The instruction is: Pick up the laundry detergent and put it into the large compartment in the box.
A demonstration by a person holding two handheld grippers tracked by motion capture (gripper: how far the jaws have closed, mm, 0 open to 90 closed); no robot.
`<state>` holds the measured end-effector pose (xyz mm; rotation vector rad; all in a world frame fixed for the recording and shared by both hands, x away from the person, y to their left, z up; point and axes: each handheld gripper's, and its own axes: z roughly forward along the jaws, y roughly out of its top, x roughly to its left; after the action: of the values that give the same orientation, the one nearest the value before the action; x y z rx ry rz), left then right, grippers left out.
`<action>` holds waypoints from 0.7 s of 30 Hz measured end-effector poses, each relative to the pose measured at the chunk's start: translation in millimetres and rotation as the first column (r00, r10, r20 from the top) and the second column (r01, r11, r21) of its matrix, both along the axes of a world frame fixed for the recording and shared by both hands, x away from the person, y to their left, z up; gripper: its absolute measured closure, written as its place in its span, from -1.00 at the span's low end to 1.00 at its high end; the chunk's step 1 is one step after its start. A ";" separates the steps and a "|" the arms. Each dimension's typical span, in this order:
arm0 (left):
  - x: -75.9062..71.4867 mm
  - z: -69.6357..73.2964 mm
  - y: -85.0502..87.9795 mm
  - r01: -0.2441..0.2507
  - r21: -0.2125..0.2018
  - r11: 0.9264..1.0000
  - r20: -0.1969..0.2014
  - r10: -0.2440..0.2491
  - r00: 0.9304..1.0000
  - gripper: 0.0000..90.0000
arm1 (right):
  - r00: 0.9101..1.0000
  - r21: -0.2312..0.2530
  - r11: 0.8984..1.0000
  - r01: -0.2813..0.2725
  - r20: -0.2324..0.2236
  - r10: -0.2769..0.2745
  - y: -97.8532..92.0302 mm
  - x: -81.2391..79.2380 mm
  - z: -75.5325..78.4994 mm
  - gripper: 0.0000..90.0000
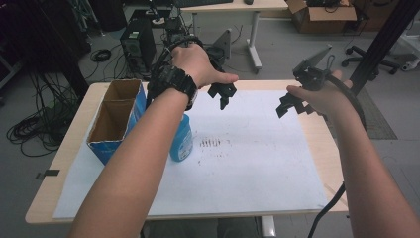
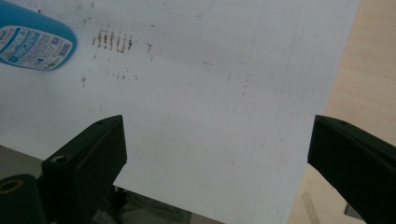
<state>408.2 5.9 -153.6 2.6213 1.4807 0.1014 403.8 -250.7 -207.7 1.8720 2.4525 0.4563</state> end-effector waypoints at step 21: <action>4.0 3.5 11.4 0.008 -0.023 1.000 0.001 -0.007 1.000 -0.87 | 1.000 0.008 1.000 0.007 -0.002 -0.007 -0.6 0.2 -3.1 -0.89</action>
<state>412.2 17.3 -150.0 2.6081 1.4627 0.0846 404.0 -251.3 -210.8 1.8851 2.4480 0.4645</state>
